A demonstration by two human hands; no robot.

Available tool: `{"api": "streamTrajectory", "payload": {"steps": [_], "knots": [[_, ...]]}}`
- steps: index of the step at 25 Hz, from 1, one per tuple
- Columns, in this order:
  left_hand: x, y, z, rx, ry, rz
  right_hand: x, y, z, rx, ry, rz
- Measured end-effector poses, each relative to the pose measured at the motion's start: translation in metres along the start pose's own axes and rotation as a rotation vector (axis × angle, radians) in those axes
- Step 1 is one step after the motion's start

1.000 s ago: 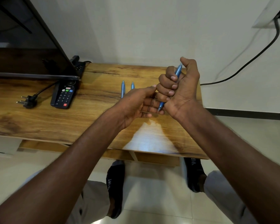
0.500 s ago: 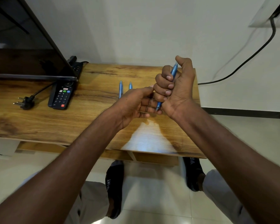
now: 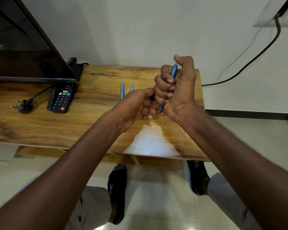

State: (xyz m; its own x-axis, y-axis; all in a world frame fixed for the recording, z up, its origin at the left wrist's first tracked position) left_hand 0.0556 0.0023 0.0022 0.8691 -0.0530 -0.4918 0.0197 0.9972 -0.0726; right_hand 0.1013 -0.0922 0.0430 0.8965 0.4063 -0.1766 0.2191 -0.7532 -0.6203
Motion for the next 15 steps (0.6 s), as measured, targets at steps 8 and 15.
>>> {"api": "streamTrajectory", "payload": {"steps": [8,15], "knots": [[-0.001,0.004,0.002,-0.033,-0.025,0.043,-0.004,-0.018,-0.001,-0.117,-0.017,-0.297],[-0.002,0.005,0.004,-0.049,-0.032,0.044,-0.006,-0.021,0.0,-0.118,-0.006,-0.339]]}}
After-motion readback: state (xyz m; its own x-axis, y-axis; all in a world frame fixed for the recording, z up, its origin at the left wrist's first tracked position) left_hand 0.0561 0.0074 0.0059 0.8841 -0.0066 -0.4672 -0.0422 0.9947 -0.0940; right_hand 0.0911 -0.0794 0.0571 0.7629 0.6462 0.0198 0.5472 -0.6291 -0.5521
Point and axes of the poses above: each hand's wrist, its own x-axis towards the middle knuckle, its own y-axis out of the back of the hand, z = x × y, the point moved 7 cm from there along x, towards the middle knuckle
